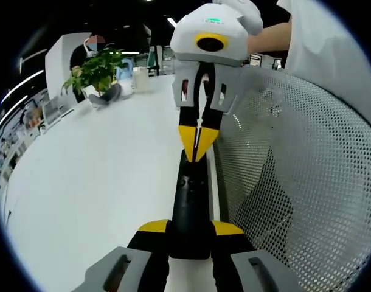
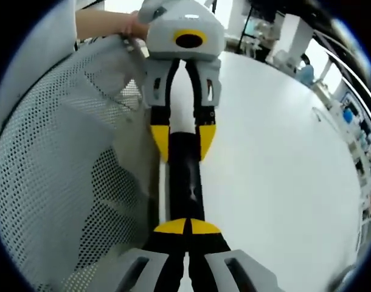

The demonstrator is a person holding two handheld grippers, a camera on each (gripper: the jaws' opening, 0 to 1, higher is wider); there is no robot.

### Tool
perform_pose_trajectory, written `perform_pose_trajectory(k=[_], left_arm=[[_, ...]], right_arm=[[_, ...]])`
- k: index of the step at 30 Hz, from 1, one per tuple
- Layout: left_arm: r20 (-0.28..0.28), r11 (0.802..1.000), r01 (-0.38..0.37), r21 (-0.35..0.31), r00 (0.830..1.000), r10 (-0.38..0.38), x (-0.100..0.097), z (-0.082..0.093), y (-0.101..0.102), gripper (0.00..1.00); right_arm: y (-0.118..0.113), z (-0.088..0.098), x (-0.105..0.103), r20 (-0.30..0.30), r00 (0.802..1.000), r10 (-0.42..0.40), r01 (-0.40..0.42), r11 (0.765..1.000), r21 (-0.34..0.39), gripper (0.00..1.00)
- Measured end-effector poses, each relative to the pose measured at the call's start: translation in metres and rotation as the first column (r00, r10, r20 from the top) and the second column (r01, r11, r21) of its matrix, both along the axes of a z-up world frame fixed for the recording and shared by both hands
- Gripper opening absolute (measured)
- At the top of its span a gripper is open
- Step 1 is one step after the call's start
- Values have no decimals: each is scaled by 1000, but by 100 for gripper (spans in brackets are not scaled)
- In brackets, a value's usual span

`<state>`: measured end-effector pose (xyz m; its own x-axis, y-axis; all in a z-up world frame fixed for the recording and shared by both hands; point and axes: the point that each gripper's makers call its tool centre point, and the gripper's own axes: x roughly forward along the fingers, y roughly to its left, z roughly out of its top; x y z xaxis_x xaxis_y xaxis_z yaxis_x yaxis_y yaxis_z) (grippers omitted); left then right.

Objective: Press the specified remote control buttons in sequence, fully releasing each button before pressing the next.

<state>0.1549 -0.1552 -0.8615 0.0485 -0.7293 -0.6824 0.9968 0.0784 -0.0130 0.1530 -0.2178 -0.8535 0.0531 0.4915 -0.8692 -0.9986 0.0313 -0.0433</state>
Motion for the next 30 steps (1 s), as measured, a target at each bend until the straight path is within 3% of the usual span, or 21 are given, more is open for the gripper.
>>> perform_pose_trajectory(k=[10, 14, 20, 22, 24, 26, 30], left_arm=[[-2, 1000, -4, 0, 1000, 4, 0, 0, 0, 25], [-2, 1000, -5, 0, 1000, 5, 0, 0, 0, 25], [-3, 1000, -5, -1, 1000, 5, 0, 0, 0, 25], [-2, 1000, -3, -1, 1000, 3, 0, 0, 0, 25], [-2, 1000, -3, -2, 1000, 3, 0, 0, 0, 25], [-2, 1000, -2, -1, 1000, 2, 0, 0, 0, 25], [-1, 1000, -3, 3, 1000, 3, 0, 0, 0, 25]], right_arm=[[5, 6, 0, -12, 999, -30, 31, 998, 52, 3], [4, -2, -2, -18, 1000, -16, 16, 1000, 23, 7], [4, -1, 0, -6, 1000, 0, 0, 1000, 9, 6], [4, -2, -1, 24, 999, 38, -38, 999, -23, 6], [6, -2, -2, 36, 999, 37, -36, 999, -36, 6], [5, -2, -1, 35, 999, -13, 14, 999, -32, 6], [5, -3, -2, 65, 998, 10, -7, 998, -55, 6]])
